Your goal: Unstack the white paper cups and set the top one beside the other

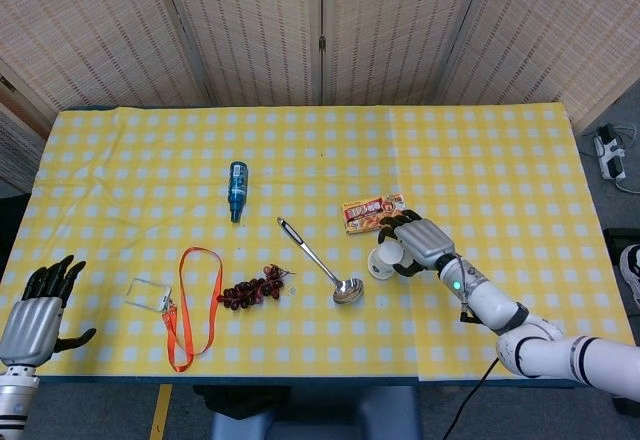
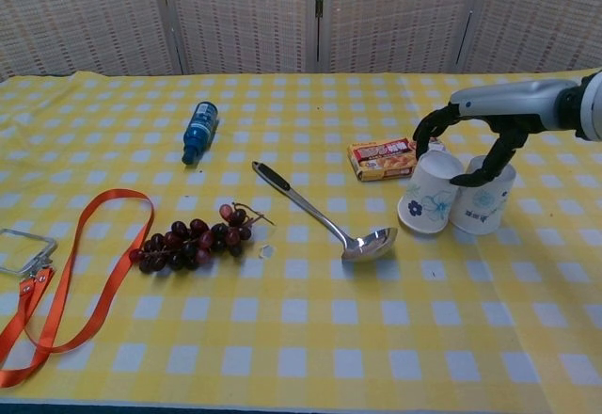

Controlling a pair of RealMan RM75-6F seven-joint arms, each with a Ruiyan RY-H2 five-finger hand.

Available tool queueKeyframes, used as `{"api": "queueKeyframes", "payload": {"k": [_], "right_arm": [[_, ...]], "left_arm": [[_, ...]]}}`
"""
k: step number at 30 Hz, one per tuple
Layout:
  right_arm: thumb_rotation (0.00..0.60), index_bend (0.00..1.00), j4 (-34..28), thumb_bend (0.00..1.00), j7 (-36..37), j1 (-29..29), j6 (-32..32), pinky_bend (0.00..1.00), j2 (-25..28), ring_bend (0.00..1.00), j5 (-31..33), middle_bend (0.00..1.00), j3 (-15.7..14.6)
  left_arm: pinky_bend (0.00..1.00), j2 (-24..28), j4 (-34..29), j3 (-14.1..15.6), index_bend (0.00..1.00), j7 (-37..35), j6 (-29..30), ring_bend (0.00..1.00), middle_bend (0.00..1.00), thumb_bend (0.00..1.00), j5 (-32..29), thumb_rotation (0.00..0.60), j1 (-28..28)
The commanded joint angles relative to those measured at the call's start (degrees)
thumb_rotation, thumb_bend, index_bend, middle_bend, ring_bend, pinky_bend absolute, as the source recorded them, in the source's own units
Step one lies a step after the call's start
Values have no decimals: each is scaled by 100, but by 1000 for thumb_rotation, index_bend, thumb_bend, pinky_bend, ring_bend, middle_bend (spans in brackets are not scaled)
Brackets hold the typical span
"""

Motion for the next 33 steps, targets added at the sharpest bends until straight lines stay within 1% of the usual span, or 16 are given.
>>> {"api": "queueKeyframes", "payload": {"k": [1,8,9,14,17,19,23,26,29,33], "right_arm": [[600,382,27,441,-23,15,-10,55,-19,126,24,149,-10],[600,356,60,441,-56,39,-26,54,-46,116,73,145,-30],[600,340,65,441,-72,40,-22,53,-44,114,80,143,-38],[600,185,57,441,-98,28,12,46,-36,104,95,125,-58],[600,122,4,442,-87,0,63,45,3,103,56,114,-61],[600,101,-63,441,-44,-32,98,45,61,103,19,107,-54],[600,98,-280,442,66,-179,311,45,287,104,-117,99,-33],[600,98,-561,441,231,-464,716,45,602,106,-289,94,-29],[600,98,-836,441,385,-919,1414,45,917,108,-555,91,-71],[600,98,-1052,441,435,-1727,2715,45,1172,110,-1026,75,-228]], "left_arm": [[0,-5,8,-2,0,-4,-9,0,0,199,-6,600,-4],[0,-17,39,1,0,-19,-33,0,0,199,-22,600,-6],[0,-21,43,-2,0,-26,-33,0,0,199,-26,600,-6],[0,-25,52,4,0,-26,-46,0,0,199,-8,600,-16],[0,-27,50,0,0,-33,-44,0,0,199,-3,600,-20],[0,-24,43,-1,0,-22,-56,0,0,199,-2,600,-28],[0,-14,17,-17,0,-8,-49,0,0,199,1,600,-41],[0,3,2,-34,0,12,-43,0,0,199,-9,600,-48],[0,-13,-6,-66,0,59,-1,0,0,199,-15,600,-55],[0,-124,2,-119,0,206,189,0,0,199,77,600,-48]]}}
